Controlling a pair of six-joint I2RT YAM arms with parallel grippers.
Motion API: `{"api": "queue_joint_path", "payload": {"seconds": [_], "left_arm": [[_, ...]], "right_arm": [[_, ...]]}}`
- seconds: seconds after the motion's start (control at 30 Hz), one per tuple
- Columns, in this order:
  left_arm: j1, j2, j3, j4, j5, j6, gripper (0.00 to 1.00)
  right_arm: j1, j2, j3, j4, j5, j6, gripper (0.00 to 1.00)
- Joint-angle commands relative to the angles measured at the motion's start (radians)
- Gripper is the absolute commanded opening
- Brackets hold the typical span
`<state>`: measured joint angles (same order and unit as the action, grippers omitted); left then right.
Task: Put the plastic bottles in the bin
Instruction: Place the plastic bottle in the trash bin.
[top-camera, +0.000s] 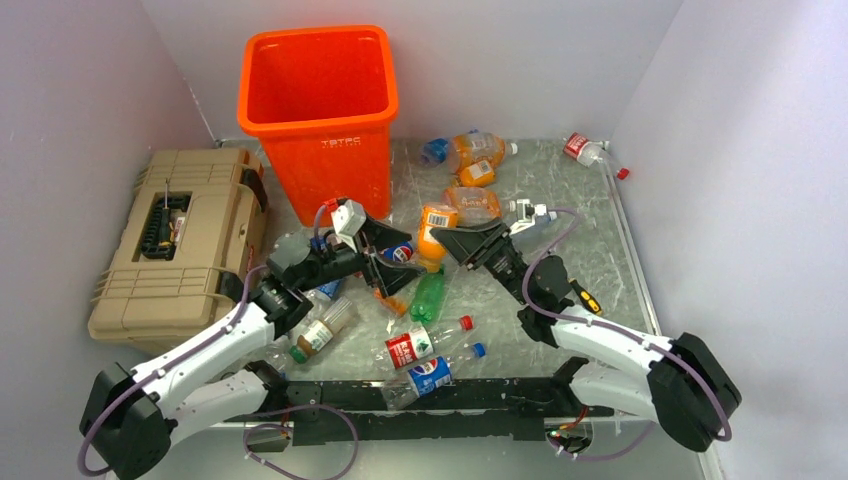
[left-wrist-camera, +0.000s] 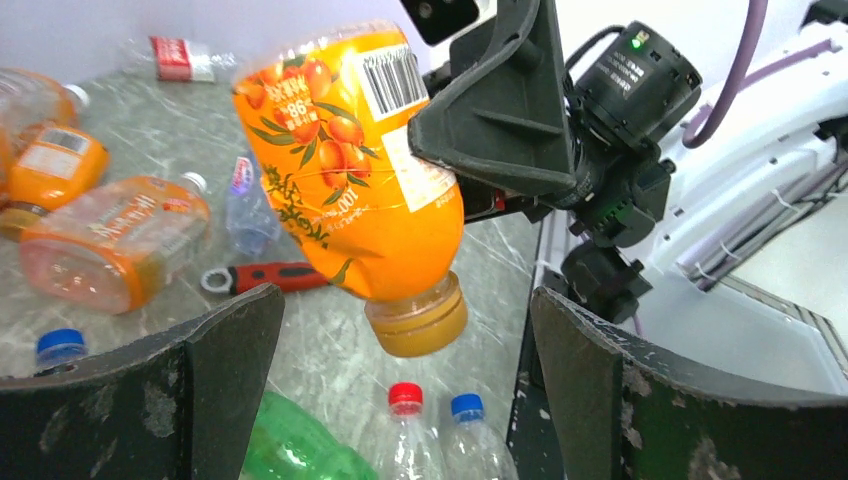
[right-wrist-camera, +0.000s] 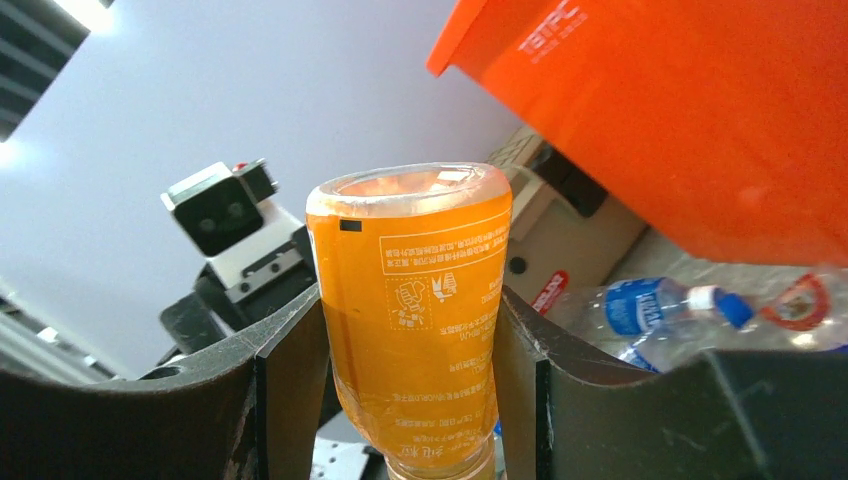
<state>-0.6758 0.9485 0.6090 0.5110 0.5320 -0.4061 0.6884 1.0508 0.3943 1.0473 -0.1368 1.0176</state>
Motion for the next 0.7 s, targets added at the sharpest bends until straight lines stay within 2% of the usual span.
{"api": "queue_joint_path", "payload": {"seconds": [0.0, 0.1, 0.2, 0.3, 0.47, 0.53, 0.67], "left_arm": [[-0.004, 0.035, 0.043, 0.027, 0.109, -0.034, 0.99], [-0.004, 0.047, 0.046, 0.022, 0.127, -0.043, 0.99], [-0.003, 0.053, 0.070, -0.050, 0.104, -0.026, 0.98], [-0.004, 0.062, 0.101, -0.115, 0.088, -0.004, 0.89], [-0.003, 0.067, 0.092, -0.072, 0.109, -0.041, 0.78], [-0.003, 0.066, 0.095, -0.078, 0.114, -0.035, 0.69], [-0.004, 0.065, 0.101, -0.099, 0.117, -0.021, 0.41]], "right_arm": [[0.041, 0.044, 0.070, 0.193, -0.025, 0.057, 0.43], [0.060, 0.066, 0.088, 0.194, -0.020, 0.042, 0.42], [0.074, 0.079, 0.099, 0.200, -0.012, 0.033, 0.42], [0.091, 0.088, 0.113, 0.190, -0.008, 0.009, 0.42], [0.120, 0.102, 0.124, 0.179, 0.003, -0.037, 0.41], [0.129, 0.107, 0.126, 0.177, 0.003, -0.046, 0.41], [0.134, 0.100, 0.126, 0.169, 0.002, -0.057, 0.41]]}}
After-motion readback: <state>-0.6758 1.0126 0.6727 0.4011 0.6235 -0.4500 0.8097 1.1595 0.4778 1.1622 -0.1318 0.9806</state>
